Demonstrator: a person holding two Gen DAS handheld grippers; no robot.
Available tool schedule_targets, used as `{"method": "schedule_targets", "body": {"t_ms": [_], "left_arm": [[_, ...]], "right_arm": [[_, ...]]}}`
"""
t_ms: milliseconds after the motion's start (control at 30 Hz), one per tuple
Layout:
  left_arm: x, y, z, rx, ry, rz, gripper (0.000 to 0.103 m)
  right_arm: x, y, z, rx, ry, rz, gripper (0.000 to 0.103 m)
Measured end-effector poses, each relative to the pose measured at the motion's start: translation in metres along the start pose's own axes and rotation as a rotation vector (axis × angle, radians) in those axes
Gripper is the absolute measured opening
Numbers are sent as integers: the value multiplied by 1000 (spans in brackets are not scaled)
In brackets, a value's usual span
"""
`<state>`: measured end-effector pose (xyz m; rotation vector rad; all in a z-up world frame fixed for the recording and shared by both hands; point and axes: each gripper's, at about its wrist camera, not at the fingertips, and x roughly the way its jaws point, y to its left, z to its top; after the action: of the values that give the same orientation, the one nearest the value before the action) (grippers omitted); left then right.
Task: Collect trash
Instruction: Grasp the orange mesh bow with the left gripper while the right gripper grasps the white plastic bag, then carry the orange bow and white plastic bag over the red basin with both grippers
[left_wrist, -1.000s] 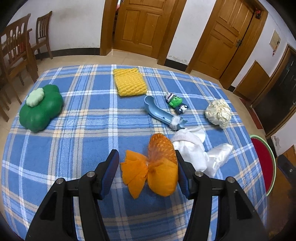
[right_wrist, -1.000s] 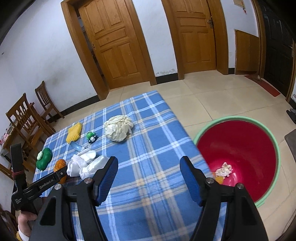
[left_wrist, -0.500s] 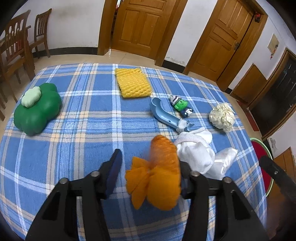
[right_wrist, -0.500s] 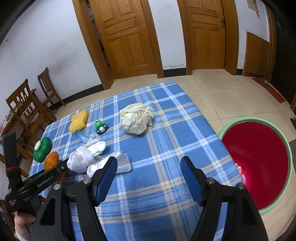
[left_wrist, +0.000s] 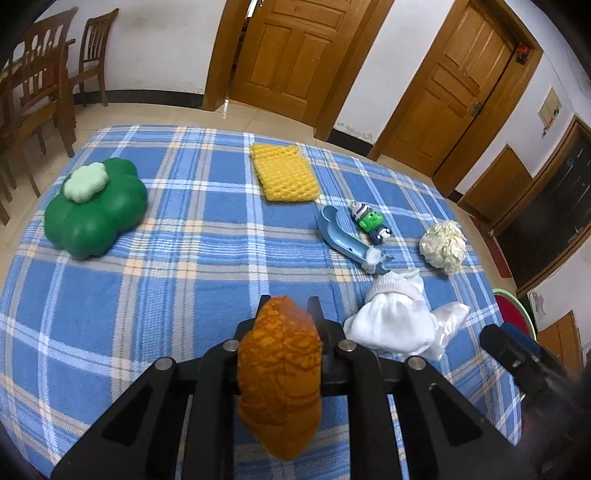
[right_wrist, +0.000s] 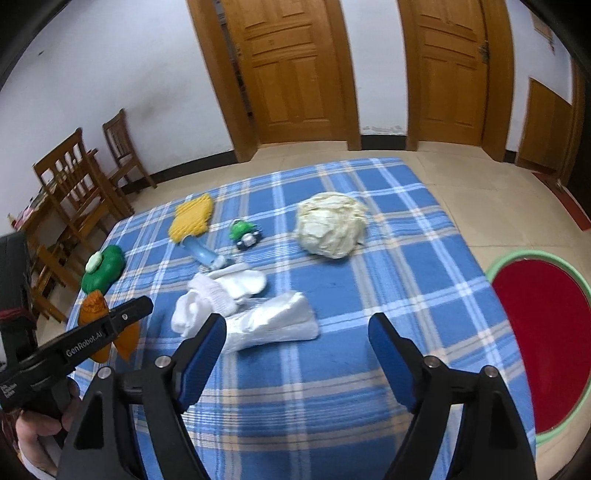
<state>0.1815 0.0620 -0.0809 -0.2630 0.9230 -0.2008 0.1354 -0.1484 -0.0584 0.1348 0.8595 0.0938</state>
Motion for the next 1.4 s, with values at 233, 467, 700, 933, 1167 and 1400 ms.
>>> {"method": "schedule_targets", "body": {"t_ms": [233,467,700,933,1167,1400], "left_arm": [[-9,7,-1,-23,-9,37,18],[-12,13,-2,-35,-17,59,18],[-15,14,-3,-37,-23,71,18],[-24,7,-5,-30,-37,75,18],[-38,-9,-7,-8,-58,68,18],[-52,-35,-10,31,-78,50,18]], "right_arm": [[21,16,-3,-76,45,27,85],[38,13,-5,-67,78,23,75],[34,7,-8,-50,68,36,72],[13,-5,-11,-19,44,54,72],[-17,-22,-14,20,-3,60,72],[-47,-45,-16,66,-54,47,72]]}}
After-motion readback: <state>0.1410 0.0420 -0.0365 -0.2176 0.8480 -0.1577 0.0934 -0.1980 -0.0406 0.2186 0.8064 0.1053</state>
